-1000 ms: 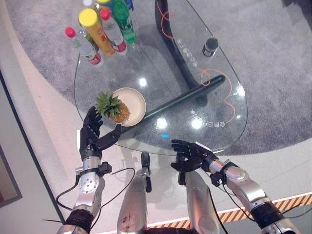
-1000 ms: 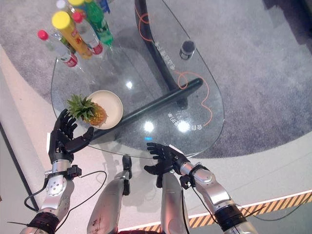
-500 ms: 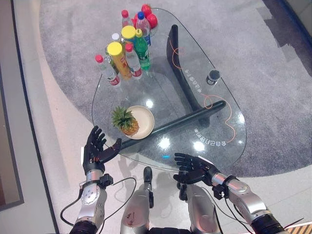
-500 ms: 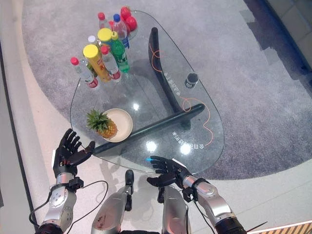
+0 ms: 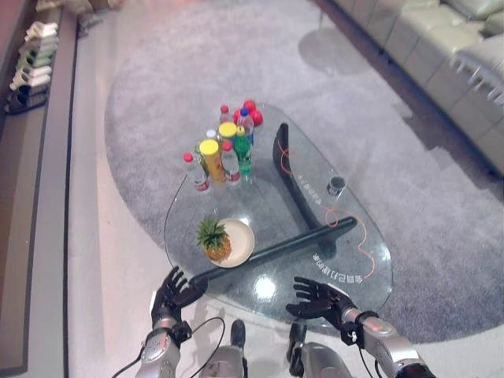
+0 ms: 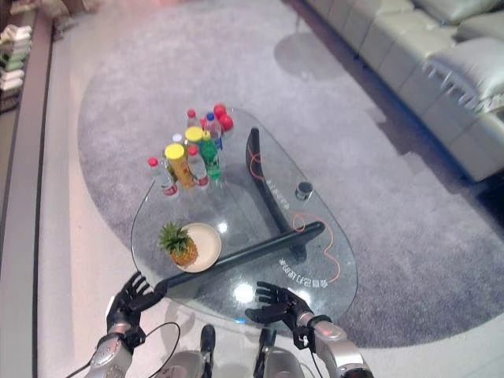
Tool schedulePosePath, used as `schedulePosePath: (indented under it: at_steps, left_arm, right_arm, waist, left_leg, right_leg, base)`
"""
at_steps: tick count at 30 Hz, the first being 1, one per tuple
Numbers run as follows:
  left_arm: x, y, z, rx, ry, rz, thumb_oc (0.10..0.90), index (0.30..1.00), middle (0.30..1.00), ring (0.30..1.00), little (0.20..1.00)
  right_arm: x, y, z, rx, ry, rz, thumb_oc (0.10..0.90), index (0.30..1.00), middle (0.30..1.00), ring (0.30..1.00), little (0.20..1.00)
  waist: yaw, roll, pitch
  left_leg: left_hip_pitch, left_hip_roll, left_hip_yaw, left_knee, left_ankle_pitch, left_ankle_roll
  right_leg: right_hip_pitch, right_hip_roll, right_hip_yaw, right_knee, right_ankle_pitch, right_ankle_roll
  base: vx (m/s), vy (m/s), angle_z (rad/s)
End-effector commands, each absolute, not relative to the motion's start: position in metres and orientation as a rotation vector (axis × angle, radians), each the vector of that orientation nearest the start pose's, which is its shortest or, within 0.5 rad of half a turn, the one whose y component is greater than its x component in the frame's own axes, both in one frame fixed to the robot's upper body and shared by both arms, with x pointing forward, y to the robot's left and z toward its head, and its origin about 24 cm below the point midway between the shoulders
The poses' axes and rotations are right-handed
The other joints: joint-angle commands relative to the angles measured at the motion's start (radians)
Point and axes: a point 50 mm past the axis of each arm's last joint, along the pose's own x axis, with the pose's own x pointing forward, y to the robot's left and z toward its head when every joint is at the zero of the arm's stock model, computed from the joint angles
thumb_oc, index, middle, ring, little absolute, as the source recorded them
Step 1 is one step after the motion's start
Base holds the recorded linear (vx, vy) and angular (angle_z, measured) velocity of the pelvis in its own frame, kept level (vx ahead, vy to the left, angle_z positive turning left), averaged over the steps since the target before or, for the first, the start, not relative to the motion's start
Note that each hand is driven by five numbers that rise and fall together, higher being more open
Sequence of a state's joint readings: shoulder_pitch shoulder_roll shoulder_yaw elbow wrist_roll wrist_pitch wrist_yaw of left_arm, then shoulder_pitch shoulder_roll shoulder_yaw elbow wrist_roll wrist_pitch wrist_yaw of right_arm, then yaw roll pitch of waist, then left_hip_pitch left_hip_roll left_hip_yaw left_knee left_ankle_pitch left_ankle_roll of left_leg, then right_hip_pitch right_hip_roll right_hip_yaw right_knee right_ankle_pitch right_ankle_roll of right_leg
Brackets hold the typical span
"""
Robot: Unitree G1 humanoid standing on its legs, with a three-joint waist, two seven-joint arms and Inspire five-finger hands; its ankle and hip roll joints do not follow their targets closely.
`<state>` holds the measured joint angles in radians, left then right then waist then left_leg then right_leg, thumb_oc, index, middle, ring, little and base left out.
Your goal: Pick up the fruit to the plate
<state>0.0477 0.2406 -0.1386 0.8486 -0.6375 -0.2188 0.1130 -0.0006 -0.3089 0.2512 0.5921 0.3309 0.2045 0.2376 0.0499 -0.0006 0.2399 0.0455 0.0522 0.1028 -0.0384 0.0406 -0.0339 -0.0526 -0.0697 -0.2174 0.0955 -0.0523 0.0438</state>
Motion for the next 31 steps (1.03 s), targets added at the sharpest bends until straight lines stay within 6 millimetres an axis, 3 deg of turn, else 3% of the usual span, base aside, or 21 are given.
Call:
schedulePosePath:
  at_steps: [1,6,13,22,31]
  left_arm:
    - [0.169,0.233,-0.112,-0.210,0.641,0.374,0.800,0.900,0.900,0.900,0.900]
    - [0.149,0.224,-0.135,-0.236,0.840,0.339,0.800,0.900,0.900,0.900,0.900]
    - [0.123,0.221,-0.153,-0.258,1.020,0.349,0.800,0.900,0.900,0.900,0.900]
    - [0.107,0.221,-0.160,-0.295,1.089,0.414,0.800,0.900,0.900,0.900,0.900]
    - [0.099,0.225,-0.162,-0.327,1.094,0.433,0.800,0.900,0.900,0.900,0.900]
  right_arm:
    - [0.194,-0.186,-0.097,0.046,0.810,0.229,0.800,0.900,0.900,0.900,0.900]
    - [0.171,-0.202,-0.123,0.036,0.946,0.086,0.800,0.900,0.900,0.900,0.900]
    - [0.150,-0.215,-0.140,0.021,1.051,-0.033,0.800,0.900,0.900,0.900,0.900]
    - [0.108,-0.226,-0.159,0.058,1.215,-0.159,0.800,0.900,0.900,0.900,0.900]
    - [0.093,-0.226,-0.163,0.106,1.264,-0.190,0.800,0.900,0.900,0.900,0.900]
  waist:
    - [-0.008,-0.029,-0.030]
    - [-0.014,-0.020,-0.071]
    - [-0.024,-0.014,-0.108]
    - [-0.026,-0.011,-0.142]
    - [-0.025,-0.010,-0.162]
  left_leg:
    - [0.010,-0.078,0.038,0.031,-0.072,-0.017]
    - [0.050,-0.072,0.049,0.000,-0.072,-0.016]
    - [0.082,-0.069,0.069,-0.023,-0.076,-0.014]
    - [0.110,-0.061,0.089,-0.044,-0.082,-0.015]
    - [0.122,-0.059,0.084,-0.049,-0.088,-0.013]
  right_leg:
    - [0.119,-0.004,-0.042,-0.088,0.026,0.025]
    - [0.149,-0.005,-0.029,-0.120,0.043,0.031]
    - [0.171,-0.007,-0.016,-0.152,0.061,0.038]
    - [0.192,-0.007,-0.012,-0.168,0.069,0.042]
    - [0.200,-0.015,-0.009,-0.164,0.067,0.047]
  base:
    - [0.03,0.028,-0.02]
    - [0.02,0.009,0.01]
    - [0.04,0.019,-0.04]
    - [0.07,0.015,-0.02]
    - [0.07,0.013,0.00]
